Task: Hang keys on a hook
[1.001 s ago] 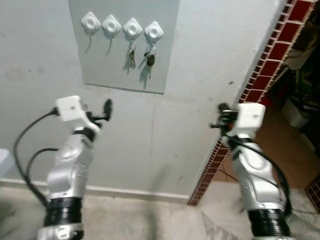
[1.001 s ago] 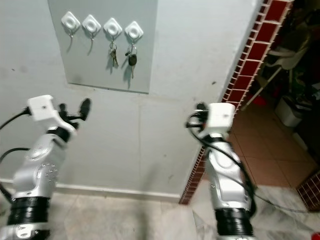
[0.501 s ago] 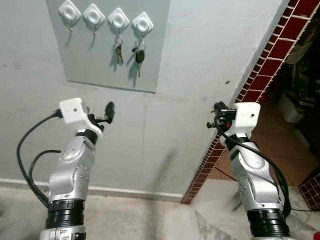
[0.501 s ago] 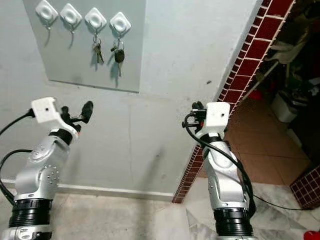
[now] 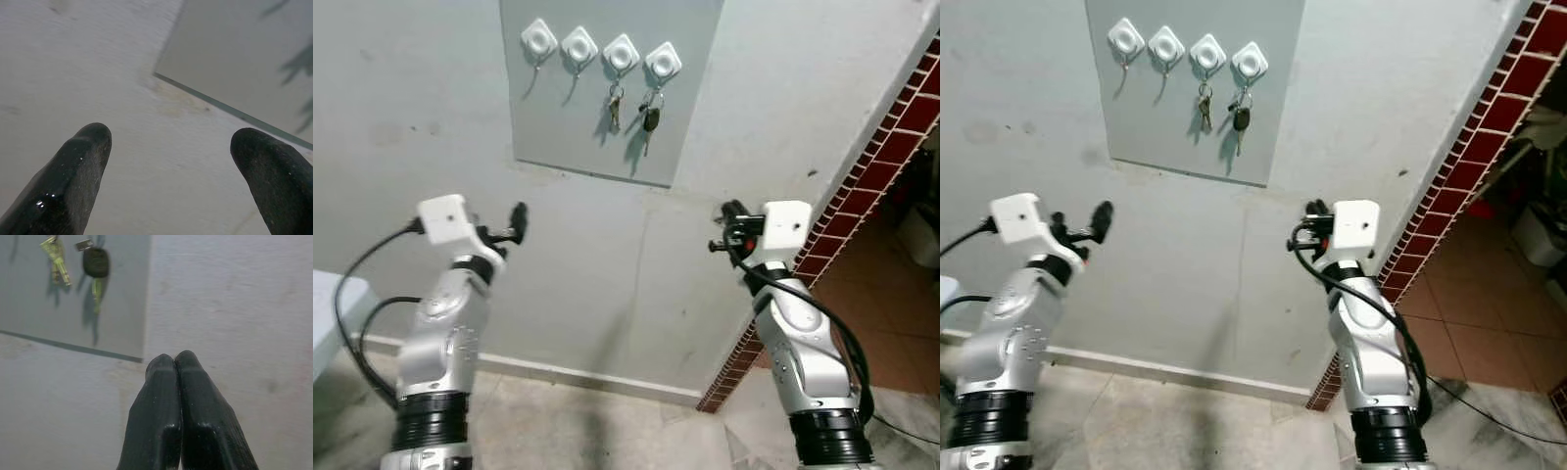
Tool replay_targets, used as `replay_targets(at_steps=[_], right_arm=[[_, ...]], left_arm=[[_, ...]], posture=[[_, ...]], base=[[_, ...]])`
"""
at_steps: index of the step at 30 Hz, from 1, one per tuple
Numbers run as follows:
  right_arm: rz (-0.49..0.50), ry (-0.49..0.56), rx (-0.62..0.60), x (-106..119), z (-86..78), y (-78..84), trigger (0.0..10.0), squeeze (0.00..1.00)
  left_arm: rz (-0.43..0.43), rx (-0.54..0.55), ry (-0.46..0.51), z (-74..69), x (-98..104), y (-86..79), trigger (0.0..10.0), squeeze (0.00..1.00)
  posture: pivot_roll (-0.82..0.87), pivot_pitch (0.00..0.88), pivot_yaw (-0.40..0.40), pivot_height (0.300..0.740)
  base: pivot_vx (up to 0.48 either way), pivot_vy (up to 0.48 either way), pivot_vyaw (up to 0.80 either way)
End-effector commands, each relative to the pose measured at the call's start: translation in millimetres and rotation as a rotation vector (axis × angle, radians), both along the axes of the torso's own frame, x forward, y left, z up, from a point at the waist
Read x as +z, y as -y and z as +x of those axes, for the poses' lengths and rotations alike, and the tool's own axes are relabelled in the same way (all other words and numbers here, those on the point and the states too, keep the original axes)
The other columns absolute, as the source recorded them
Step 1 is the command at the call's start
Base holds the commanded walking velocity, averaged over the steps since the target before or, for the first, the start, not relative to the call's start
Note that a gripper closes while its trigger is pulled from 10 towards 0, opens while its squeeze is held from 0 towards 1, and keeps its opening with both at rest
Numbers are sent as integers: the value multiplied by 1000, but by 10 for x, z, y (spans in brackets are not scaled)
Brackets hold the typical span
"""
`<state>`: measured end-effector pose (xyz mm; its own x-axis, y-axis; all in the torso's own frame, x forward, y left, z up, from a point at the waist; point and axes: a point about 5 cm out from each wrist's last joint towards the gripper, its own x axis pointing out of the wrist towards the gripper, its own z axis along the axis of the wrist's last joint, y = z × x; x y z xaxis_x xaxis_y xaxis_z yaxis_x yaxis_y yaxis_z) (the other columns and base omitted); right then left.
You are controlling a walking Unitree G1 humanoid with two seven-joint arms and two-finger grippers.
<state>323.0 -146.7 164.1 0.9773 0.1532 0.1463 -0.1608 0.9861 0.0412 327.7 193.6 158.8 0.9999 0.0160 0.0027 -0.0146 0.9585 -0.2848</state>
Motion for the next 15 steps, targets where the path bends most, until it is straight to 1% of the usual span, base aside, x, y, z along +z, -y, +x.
replay_targets(at_steps=[1,12,13,15], right_arm=[[-1,20,-28,52,-3,95,10000,0],[0,20,-23,53,-5,82,10000,0],[0,20,-22,53,-5,82,10000,0],[1,21,-21,58,-2,77,10000,0]], left_arm=[[-4,-34,5,22,30,120,10000,0],[-4,-37,6,24,34,122,10000,0],[-5,-36,6,25,35,124,10000,0],[13,-32,2,28,38,127,10000,0]], posture=[[7,0,-82,740],[8,0,-83,740],[8,0,-83,740],[9,0,-83,740]], base=[[0,480,0],[0,480,0],[0,379,0],[0,0,0]])
